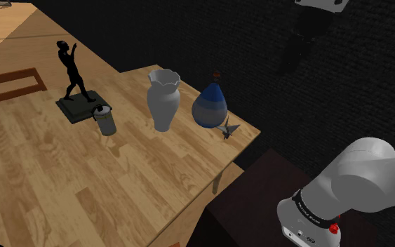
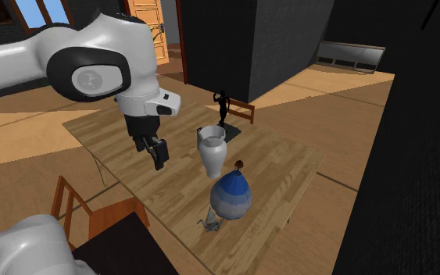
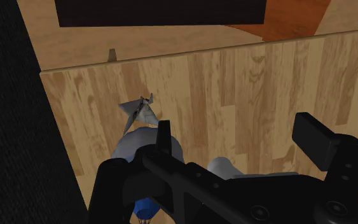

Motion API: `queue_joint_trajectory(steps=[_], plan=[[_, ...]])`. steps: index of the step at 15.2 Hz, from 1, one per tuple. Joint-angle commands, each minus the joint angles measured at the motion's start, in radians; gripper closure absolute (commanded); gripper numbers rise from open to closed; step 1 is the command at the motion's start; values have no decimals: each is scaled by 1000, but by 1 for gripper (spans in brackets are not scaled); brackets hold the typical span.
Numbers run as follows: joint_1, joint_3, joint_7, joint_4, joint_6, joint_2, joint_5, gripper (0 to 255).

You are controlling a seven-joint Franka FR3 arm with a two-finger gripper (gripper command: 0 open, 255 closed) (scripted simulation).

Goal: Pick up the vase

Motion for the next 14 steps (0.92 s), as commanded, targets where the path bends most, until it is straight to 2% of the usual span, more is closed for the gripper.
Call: queue_joint_trajectory(steps=[1, 7, 14], plan=[[0, 0, 0, 0, 0, 0, 0, 0], [22, 0, -9, 68, 134, 209, 46, 0], [48, -2, -27, 207, 244, 468, 103, 0]])
